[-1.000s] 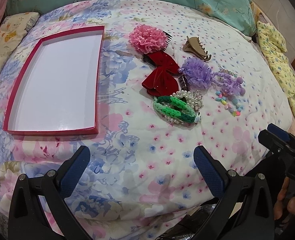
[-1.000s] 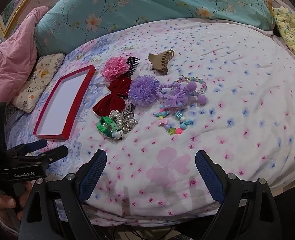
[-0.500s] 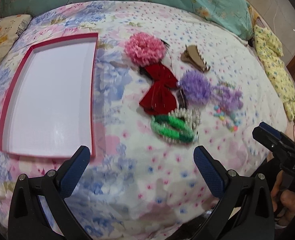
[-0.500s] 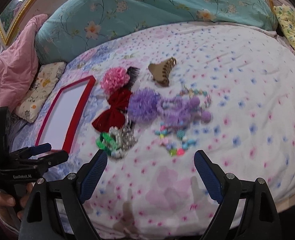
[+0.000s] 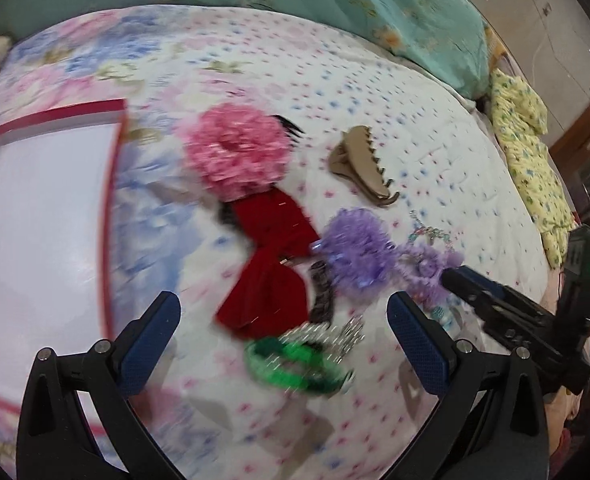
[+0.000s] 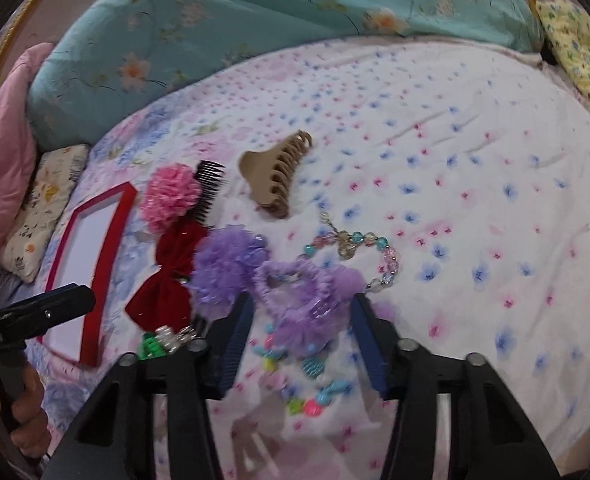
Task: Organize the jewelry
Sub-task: 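Grasp the purple scrunchie with the right gripper while the left grasps the purple pom-pom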
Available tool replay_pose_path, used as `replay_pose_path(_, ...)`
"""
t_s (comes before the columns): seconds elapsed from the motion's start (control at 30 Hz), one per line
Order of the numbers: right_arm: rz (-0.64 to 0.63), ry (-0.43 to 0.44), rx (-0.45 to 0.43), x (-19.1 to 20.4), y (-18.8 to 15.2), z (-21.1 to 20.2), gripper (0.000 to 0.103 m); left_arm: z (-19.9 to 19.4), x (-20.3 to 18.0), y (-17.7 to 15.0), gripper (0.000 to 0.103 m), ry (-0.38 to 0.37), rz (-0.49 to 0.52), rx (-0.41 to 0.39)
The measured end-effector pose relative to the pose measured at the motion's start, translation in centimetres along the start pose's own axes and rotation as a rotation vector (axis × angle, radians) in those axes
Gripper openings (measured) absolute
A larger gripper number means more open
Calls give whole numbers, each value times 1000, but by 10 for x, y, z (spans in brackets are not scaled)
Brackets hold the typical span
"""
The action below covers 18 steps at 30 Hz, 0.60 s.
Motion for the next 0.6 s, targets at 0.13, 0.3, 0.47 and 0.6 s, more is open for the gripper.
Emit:
replay_pose_path(0.13, 30, 0, 60, -12, -3, 22, 23, 19, -17, 9, 103, -9, 41, 30)
replay_pose_path(0.3, 59, 14, -11, -24, 1, -2, 7, 40, -35, 15, 103, 10, 117, 62)
replay_pose_path(0.47, 109, 40, -92, -40, 13, -33, 6, 61, -53, 15, 88, 14, 179, 85)
replay_pose_path(0.6, 121, 63, -105, -43, 14, -42, 6, 75, -63, 15, 35, 32, 220, 110)
Point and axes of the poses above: each gripper's, at about its wrist camera, not at the fingertips, and z roughly the way its jaws point, x to its left, y to its top, the point moved 8 cm from there along z, roughly the way its jaws point, and after that the axes turned 8 degrees about x, right-handed, at the moved point
